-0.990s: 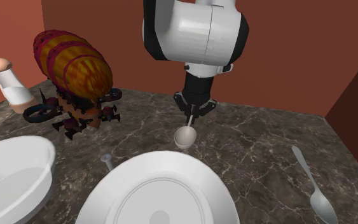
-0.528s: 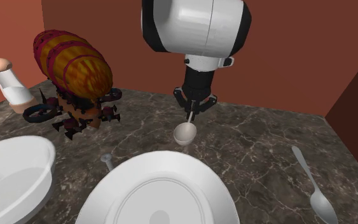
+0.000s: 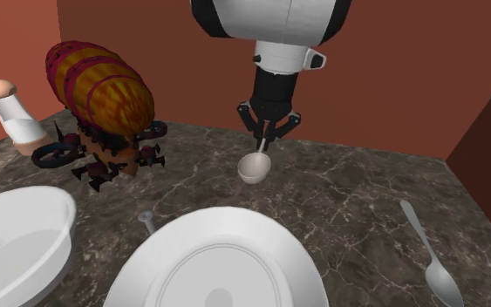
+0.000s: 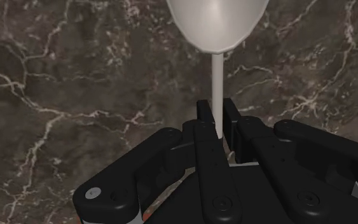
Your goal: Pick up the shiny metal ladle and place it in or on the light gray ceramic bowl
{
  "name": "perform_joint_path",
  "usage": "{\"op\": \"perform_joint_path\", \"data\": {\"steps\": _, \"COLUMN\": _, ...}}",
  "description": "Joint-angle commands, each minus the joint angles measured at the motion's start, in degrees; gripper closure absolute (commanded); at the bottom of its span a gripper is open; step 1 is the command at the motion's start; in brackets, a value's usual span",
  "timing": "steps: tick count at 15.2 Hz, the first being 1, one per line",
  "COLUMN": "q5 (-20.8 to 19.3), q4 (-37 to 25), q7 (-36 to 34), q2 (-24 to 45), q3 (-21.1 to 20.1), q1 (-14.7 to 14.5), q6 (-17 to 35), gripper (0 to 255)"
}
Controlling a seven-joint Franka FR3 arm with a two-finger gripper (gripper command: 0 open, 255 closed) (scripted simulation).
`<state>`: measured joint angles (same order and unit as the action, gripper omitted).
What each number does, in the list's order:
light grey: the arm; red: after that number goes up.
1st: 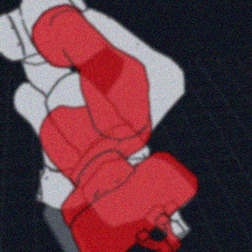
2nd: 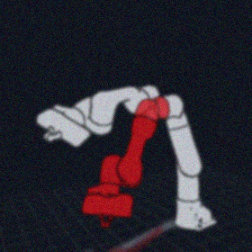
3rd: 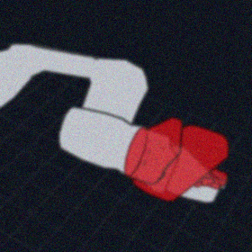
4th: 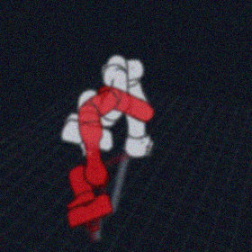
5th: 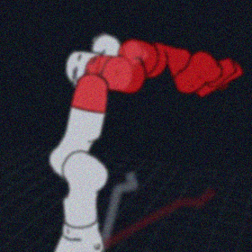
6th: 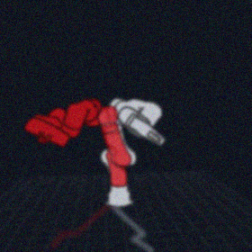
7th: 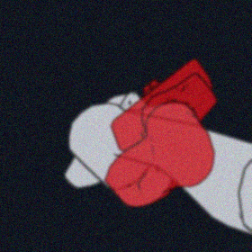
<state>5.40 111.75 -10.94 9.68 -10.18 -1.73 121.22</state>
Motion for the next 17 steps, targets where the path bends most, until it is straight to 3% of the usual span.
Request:
{"op": "perform_joint_path", "data": {"steps": 1, "q5": 0.02, "q4": -0.93, "q7": -0.07, "q2": -0.55, "q3": 0.01, "q1": 0.05, "q6": -1.5, "gripper": 255}}
{"op": "perform_joint_path", "data": {"steps": 17, "q5": 0.14, "q4": -9.43, "q7": -0.87, "q2": -3.7, "q3": 0.04, "q1": 0.25, "q6": -13.08, "gripper": 255}}
